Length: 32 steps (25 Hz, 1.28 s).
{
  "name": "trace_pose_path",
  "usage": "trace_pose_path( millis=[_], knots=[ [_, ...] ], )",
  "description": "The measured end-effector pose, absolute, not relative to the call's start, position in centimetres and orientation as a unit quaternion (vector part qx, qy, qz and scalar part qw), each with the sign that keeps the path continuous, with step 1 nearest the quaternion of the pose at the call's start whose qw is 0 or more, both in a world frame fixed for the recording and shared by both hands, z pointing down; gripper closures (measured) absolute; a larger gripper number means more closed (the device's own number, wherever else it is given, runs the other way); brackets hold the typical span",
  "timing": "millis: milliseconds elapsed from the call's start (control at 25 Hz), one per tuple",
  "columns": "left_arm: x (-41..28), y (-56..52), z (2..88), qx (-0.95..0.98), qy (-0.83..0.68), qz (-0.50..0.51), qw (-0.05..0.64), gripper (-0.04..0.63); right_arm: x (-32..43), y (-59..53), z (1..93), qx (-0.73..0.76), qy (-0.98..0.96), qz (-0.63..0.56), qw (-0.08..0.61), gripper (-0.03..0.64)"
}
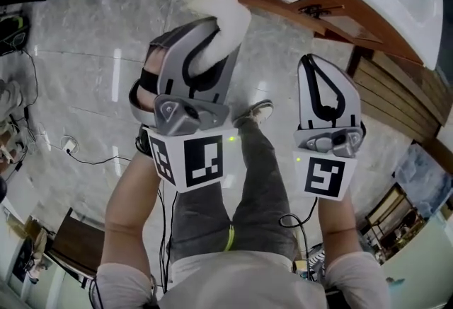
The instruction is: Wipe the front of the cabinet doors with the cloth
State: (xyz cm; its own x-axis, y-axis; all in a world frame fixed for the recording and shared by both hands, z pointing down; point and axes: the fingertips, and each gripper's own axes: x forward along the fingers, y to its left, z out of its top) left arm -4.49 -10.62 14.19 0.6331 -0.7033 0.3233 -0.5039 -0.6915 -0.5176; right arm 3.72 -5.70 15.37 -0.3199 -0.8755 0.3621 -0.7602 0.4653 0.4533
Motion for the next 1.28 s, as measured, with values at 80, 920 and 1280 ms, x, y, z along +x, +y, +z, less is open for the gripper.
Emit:
trace_pose_path(
  millis=[80, 920, 1280],
  knots=[
    [-4.9, -10.3, 11.8, -0.884, 0.345, -0.253, 0.186, 0.522, 3.4, -5.4, 13.0, 0.51, -0.804, -0.099, 0.29, 0.574],
    [-3.3, -7.2, -11.5, -0.899, 0.348, -0.199, 0.177, 0.522, 5.9, -1.2, -9.7, 0.574, -0.758, -0.101, 0.293, 0.574],
    [-2.4, -5.0, -19.4, -0.894, 0.363, -0.183, 0.19, 0.522, 9.1, 1.6, -16.7, 0.585, -0.751, -0.123, 0.281, 0.574]
  ],
)
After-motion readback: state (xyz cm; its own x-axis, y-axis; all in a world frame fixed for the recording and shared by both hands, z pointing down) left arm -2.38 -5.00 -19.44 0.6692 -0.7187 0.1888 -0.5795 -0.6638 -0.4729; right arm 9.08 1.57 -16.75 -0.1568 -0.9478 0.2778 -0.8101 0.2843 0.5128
